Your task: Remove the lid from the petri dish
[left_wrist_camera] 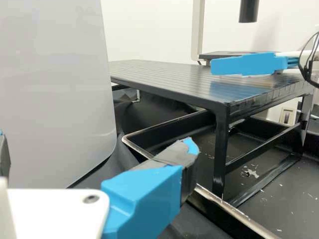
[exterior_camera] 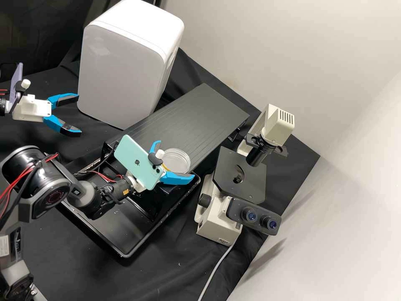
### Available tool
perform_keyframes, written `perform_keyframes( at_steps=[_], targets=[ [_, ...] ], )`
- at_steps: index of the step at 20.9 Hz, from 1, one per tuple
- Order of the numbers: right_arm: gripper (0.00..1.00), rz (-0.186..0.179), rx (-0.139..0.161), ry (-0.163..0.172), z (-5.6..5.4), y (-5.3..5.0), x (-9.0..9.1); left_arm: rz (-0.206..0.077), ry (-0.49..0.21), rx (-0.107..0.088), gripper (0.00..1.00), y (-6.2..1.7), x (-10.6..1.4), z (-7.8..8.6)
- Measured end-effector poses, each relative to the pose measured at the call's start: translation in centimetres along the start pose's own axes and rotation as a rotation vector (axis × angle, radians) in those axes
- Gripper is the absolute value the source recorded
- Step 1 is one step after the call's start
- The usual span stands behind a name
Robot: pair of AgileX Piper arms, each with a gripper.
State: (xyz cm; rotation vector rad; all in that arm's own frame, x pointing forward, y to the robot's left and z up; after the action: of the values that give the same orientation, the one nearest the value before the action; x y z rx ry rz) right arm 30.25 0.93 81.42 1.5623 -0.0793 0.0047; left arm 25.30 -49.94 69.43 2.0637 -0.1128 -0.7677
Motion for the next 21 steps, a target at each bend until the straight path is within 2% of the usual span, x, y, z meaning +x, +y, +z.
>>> perform_keyframes(
  at_steps=[9,16,17,21],
  targets=[
    [1.0,-0.002,-0.022,0.009,-0.26,-0.08,0.05,0.0,0.0,0.0,1.0,0.0,0.0,0.0],
    [1.0,0.005,-0.021,0.016,-0.47,0.14,-0.02,0.0,0.0,0.0,1.0,0.0,0.0,0.0],
    [0.0,0.005,-0.021,0.016,-0.47,0.14,-0.02,0.0,0.0,0.0,1.0,0.0,0.0,0.0],
    [0.0,0.01,-0.024,0.021,-0.51,0.18,-0.02,0.0,0.0,0.0,1.0,0.0,0.0,0.0]
  ],
)
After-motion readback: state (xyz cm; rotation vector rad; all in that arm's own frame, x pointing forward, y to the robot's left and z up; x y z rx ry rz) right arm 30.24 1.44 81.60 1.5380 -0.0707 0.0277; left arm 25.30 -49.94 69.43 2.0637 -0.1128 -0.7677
